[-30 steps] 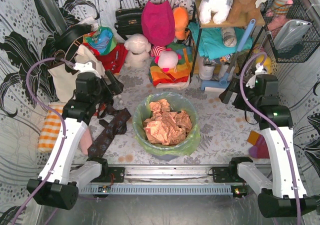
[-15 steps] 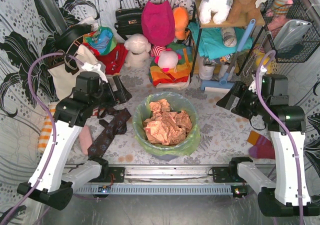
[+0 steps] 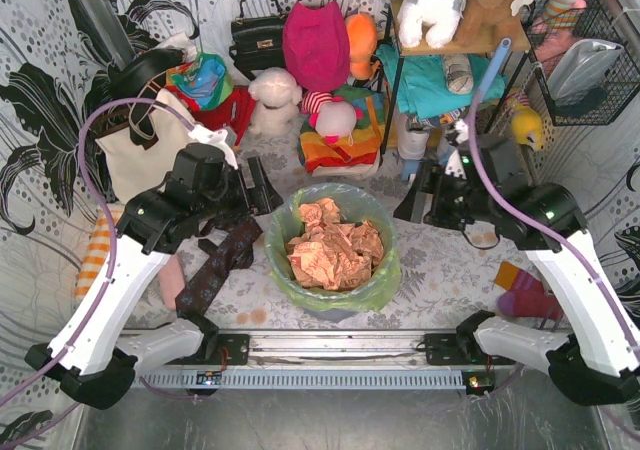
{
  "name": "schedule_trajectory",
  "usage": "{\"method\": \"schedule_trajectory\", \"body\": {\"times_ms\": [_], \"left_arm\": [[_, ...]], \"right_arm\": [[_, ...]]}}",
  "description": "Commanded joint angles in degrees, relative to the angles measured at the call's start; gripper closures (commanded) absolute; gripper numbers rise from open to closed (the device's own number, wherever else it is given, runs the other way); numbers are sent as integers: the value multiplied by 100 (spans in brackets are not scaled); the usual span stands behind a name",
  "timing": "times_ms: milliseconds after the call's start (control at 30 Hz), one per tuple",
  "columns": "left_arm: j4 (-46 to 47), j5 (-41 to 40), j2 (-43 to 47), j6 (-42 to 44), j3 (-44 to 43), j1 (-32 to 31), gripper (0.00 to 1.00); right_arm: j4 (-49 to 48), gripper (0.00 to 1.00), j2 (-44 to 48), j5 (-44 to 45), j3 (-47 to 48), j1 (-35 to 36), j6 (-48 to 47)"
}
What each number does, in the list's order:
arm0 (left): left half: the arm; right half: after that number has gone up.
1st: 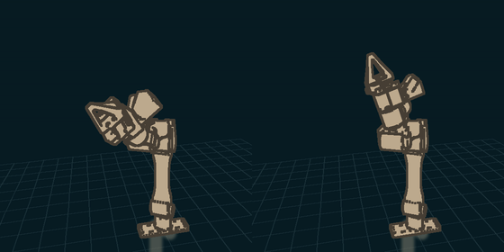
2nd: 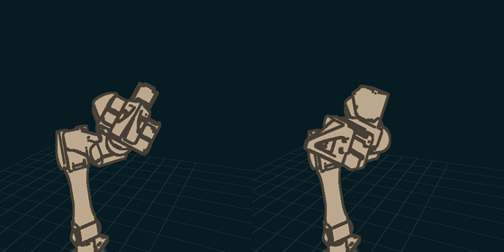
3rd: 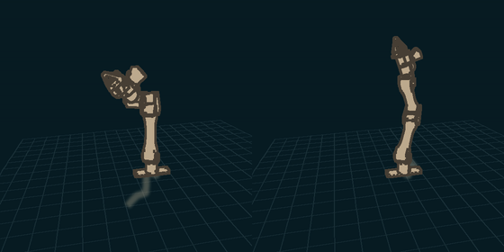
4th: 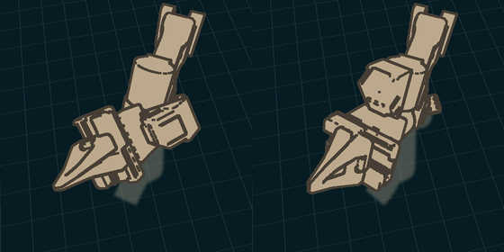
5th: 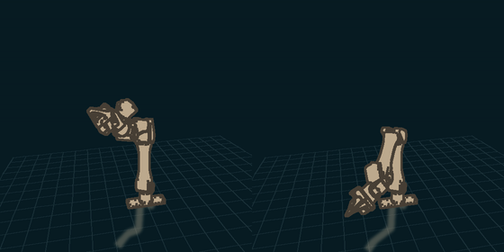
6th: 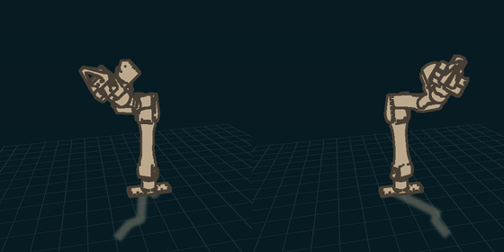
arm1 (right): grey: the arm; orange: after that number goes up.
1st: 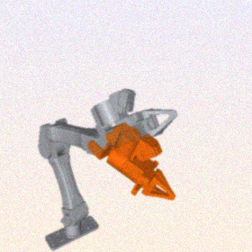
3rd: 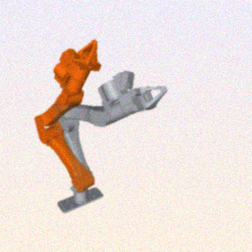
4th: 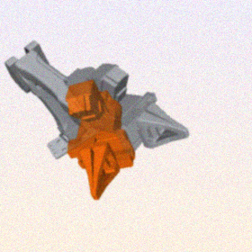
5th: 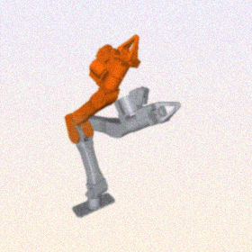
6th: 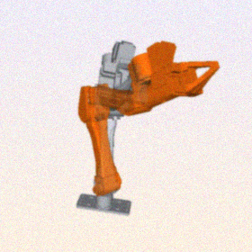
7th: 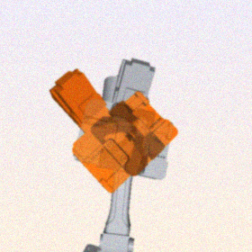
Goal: Tie the trash bag
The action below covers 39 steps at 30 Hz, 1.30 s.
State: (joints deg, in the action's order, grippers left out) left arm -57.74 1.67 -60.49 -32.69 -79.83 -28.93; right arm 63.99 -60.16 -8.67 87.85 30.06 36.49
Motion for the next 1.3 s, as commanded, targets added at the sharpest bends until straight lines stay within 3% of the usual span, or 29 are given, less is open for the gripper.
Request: {"method": "schedule_trajectory", "body": {"times_ms": [0, 167, 433, 800, 967, 1100, 1267], "left_arm": [[-187, -274, 33, -106, -290, -113, 12], [-226, -242, 69, -1, -97, -191, 18], [-153, -274, 27, 86, 47, -185, 42], [212, 701, 144, 471, 183, -226, 60], [192, 791, 135, 594, 277, -256, 61], [207, 759, 125, 606, 325, -258, 59], [326, 896, 165, 631, 401, -262, 64]], "right_arm": [[316, 32, -418, 1245, 469, 889, 520], [599, 32, -897, 1834, 803, 1591, 657], [555, 34, -956, 1904, 725, 1643, 571], [115, 40, -918, 1432, 312, 1643, 442], [-129, 43, -901, 974, 165, 1643, 325], [-53, 45, -946, 984, 136, 1643, 286], [-57, 52, -916, 1014, 21, 1643, 282]]}}
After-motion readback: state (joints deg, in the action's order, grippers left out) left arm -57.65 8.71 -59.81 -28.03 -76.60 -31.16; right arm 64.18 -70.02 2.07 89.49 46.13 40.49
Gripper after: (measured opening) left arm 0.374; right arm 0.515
